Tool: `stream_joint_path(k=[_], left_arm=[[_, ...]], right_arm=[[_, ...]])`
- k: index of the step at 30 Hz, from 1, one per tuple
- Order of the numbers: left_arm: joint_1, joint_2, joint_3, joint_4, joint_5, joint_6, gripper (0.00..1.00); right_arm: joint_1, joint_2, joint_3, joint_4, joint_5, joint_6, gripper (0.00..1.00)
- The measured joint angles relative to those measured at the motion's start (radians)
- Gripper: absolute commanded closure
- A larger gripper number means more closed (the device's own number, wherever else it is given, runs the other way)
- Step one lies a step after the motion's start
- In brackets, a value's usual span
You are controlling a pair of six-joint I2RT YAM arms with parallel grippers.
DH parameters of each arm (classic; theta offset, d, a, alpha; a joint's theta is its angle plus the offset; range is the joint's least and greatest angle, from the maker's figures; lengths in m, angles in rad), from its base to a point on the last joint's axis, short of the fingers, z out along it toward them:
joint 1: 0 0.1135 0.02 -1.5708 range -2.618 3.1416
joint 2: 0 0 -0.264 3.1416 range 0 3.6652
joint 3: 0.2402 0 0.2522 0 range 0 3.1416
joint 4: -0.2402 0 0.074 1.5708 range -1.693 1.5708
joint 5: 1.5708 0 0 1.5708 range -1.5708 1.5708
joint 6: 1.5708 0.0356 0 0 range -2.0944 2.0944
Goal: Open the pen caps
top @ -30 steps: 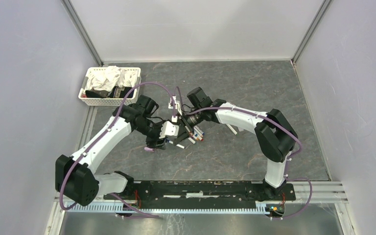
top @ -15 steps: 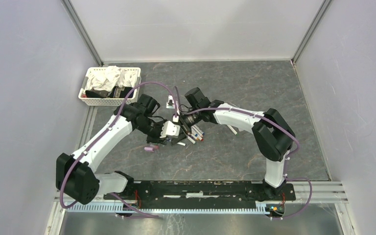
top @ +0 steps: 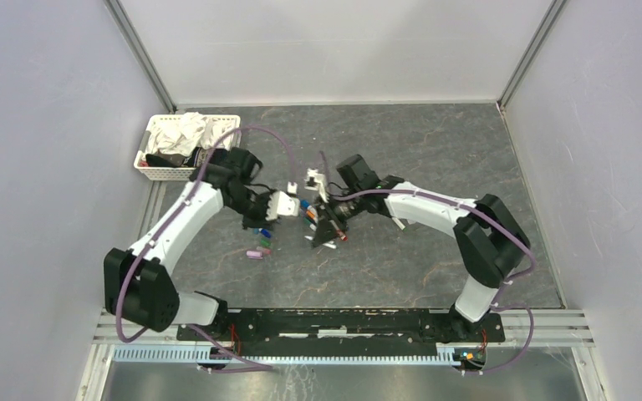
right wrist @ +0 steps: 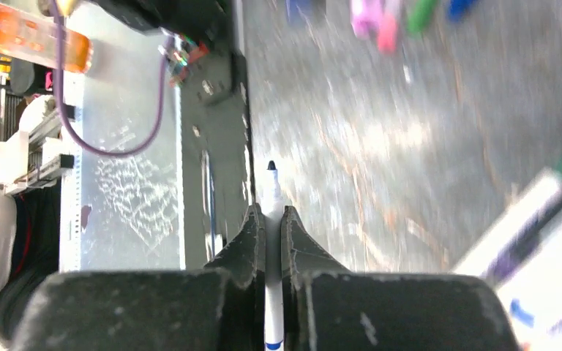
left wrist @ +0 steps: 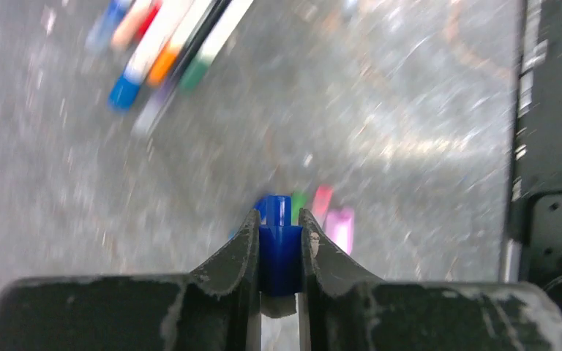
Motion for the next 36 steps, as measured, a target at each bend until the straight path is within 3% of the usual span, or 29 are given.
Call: stream_joint_path(k=[4,9,13,17,21,26,31,33,36], left_arm=[[0.168,0.037,0.052,-0.028,-0.087,0.056,0.98],[0.190,0.051,0.046,-0.007,-0.114,0.076,0.98],[0.187,0.069,-0.021,0.084,-0.115,0.025,0.95],[0.187,0.142,-0.057,0.167,-0.116,-0.056,0.86],[0.186,0.191,-0.073,0.223,-0.116,-0.117,0.79],[0.185,0.208,-0.080,0.259,-0.120,-0.169,0.66],[0.185,0.215,-0.080,0.272,-0.124,-0.194,0.54],[0.185,0.215,-0.081,0.274,-0.124,-0.195,0.32],[0.183,0.215,-0.082,0.270,-0.118,-0.204,0.23]], right_arm=[[-0.068,-0.063,-0.134,-0.113,0.050,-0.026,1.00],[-0.131,-0.074,-0.159,-0.190,0.160,-0.041,1.00],[-0.249,-0.146,-0.166,-0.175,0.407,0.012,1.00],[-0.369,-0.225,-0.216,-0.112,0.680,0.068,1.00],[-0.391,-0.232,-0.246,-0.083,0.886,0.091,1.00],[-0.394,-0.209,-0.278,-0.050,1.030,0.106,0.99],[-0.430,-0.200,-0.308,-0.027,1.073,0.121,0.87],[-0.439,-0.186,-0.308,-0.013,1.078,0.122,0.83],[-0.439,-0.169,-0.308,-0.010,1.078,0.122,0.74]])
